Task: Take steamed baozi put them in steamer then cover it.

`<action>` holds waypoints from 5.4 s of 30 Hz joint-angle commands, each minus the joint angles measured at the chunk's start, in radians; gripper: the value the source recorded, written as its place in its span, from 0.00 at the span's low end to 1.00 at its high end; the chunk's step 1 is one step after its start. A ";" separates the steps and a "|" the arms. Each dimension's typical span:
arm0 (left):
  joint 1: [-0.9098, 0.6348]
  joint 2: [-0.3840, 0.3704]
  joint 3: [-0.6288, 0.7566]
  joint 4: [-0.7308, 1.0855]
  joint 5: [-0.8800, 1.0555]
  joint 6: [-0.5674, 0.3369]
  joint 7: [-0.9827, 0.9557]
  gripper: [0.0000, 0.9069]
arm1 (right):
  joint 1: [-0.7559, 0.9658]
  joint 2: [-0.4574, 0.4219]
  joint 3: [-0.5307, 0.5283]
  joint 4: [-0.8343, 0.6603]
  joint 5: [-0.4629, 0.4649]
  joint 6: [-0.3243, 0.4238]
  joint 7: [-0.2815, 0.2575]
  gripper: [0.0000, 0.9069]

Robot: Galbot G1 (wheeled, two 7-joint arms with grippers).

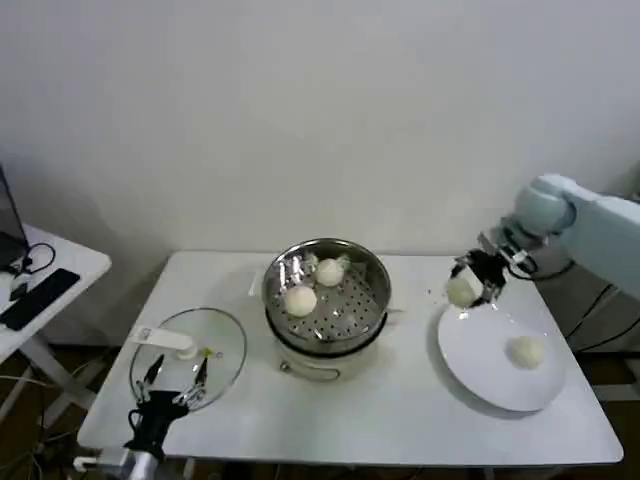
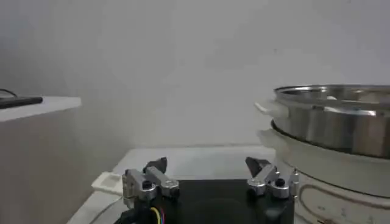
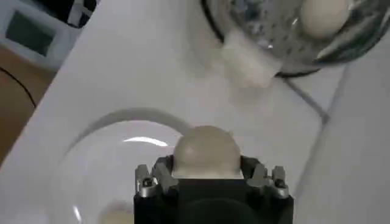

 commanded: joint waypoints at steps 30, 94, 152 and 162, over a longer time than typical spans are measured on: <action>0.035 0.013 -0.022 0.019 -0.037 -0.009 0.006 1.00 | -0.215 0.469 0.097 0.207 -0.753 0.458 0.049 0.88; 0.024 -0.003 -0.013 0.051 -0.038 -0.010 0.005 1.00 | -0.215 0.391 0.082 0.231 -0.747 0.534 0.125 1.00; -0.028 0.024 -0.016 0.023 -0.058 0.027 0.008 1.00 | -0.826 -0.153 0.641 -0.438 -0.287 0.044 0.100 1.00; -0.028 0.021 -0.016 0.033 -0.054 0.031 0.006 1.00 | -0.806 -0.064 0.640 -0.515 -0.318 0.052 0.095 1.00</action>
